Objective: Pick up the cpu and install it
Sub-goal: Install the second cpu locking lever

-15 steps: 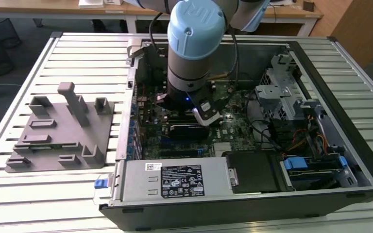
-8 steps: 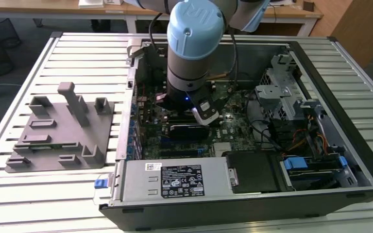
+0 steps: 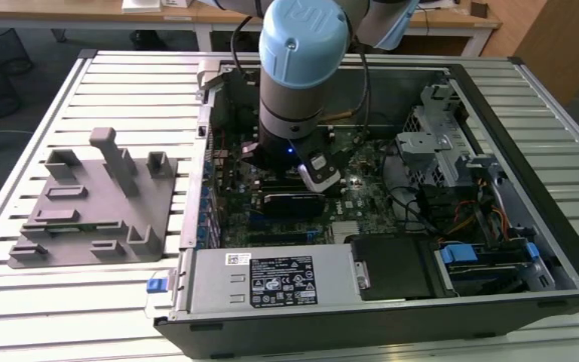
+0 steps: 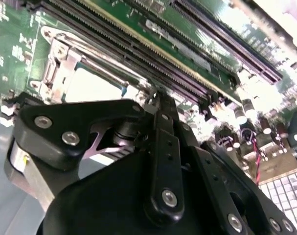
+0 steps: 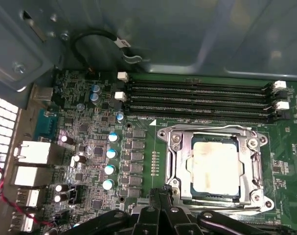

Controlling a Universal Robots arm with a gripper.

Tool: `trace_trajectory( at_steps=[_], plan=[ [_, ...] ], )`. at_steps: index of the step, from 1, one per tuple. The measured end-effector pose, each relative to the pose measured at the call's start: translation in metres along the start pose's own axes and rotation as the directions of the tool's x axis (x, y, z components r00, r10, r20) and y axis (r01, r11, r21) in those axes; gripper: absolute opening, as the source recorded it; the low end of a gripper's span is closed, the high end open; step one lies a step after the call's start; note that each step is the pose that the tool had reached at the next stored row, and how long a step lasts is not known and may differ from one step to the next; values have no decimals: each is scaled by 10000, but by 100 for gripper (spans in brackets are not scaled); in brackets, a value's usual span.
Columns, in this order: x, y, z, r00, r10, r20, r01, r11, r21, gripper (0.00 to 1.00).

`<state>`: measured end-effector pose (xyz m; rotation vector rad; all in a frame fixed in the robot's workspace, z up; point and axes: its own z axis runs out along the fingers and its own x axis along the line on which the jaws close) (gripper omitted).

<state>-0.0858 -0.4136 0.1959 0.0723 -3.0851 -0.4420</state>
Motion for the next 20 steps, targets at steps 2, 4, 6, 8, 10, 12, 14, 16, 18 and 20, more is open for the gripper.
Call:
trace_trajectory(
  at_steps=[2,4,6,8,10,12,14,16,18,20],
  plan=[
    [0,5,-16,10000,0,0,0,10000,-1,11],
    [0,7,-20,10000,-1,3,1,10000,-3,11],
    [1,10,-29,10000,-5,18,5,10000,2,11],
    [1,13,-40,10000,-13,43,13,10000,3,11],
    [1,20,-61,10000,-22,77,22,10000,3,11],
    [1,27,-84,10000,-25,83,25,10000,-16,11],
    [2,35,-112,10000,-24,84,25,10000,-37,11],
    [3,47,-154,10000,-26,86,27,10000,-69,11],
    [4,60,-196,10000,-27,87,28,9999,-115,11],
    [5,70,-232,10000,-27,89,28,9999,-144,11]
  ],
)
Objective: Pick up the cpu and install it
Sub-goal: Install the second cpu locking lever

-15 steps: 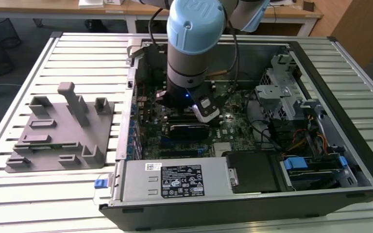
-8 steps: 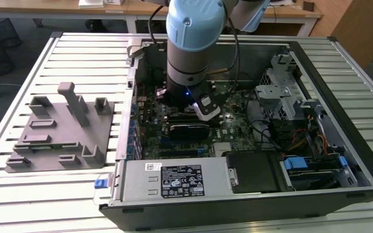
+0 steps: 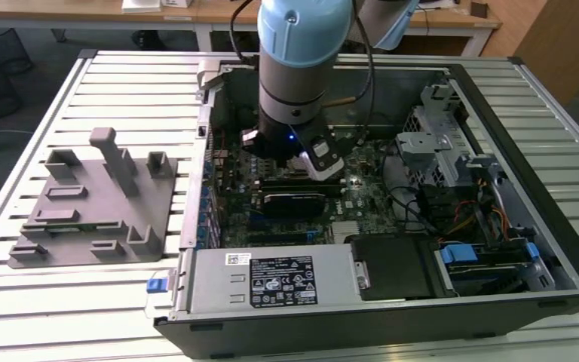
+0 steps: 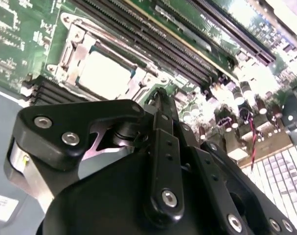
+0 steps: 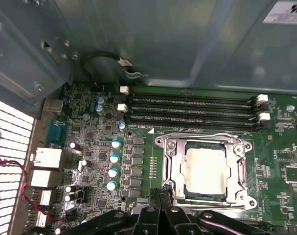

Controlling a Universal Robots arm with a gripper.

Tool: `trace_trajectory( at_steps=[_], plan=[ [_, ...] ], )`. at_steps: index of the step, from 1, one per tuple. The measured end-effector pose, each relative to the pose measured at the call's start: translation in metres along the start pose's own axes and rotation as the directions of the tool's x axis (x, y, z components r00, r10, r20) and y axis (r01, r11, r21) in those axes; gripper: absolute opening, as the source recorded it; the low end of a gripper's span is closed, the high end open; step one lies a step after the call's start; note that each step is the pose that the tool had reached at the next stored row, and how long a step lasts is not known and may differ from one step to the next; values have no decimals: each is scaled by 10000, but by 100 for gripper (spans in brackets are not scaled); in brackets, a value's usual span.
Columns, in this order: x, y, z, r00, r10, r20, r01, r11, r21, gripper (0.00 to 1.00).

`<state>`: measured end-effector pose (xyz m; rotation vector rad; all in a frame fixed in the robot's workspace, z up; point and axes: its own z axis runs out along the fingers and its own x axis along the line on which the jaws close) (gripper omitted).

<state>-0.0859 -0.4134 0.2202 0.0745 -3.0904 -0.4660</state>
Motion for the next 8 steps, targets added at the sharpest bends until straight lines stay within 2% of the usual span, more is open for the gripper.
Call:
trace_trajectory(
  at_steps=[8],
  plan=[
    [1,34,-108,10000,-1,1,1,10000,-34,11]
  ],
)
